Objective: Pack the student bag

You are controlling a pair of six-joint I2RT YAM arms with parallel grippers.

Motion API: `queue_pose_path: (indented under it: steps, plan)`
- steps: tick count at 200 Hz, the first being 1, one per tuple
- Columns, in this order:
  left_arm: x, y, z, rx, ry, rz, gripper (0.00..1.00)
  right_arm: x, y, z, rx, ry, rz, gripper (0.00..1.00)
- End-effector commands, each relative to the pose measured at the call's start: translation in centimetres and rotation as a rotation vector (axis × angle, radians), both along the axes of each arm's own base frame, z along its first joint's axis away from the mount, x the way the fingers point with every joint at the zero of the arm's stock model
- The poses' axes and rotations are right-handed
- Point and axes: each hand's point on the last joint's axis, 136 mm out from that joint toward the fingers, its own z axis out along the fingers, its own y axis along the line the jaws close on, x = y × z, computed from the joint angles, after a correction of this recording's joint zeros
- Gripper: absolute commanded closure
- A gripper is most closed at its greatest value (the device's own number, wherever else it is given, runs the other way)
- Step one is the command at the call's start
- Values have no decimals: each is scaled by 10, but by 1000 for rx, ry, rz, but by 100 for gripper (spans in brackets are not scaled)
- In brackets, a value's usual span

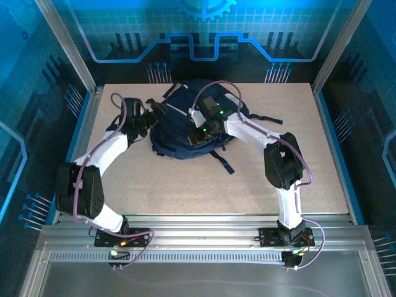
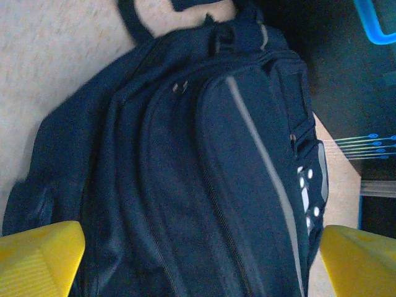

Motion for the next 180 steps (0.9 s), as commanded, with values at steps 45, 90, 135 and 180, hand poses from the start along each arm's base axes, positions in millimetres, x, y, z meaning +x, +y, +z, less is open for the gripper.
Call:
queue_pose_path:
  steps: [45,90,135,180]
  plan:
    - [-27,-41,-82,-132,148,67,12,-31,21,28,189,60,20,100]
    - [-12,-40,-131,-94,199,85,91,-48,-12,14,59,40,15,100]
    - [-11,-23,-133,-72,195,102,100,-45,-116,-37,-383,-19,-69,100]
    - [-16,-18,-126,-45,192,86,100,5,-196,-18,-574,-141,-312,100]
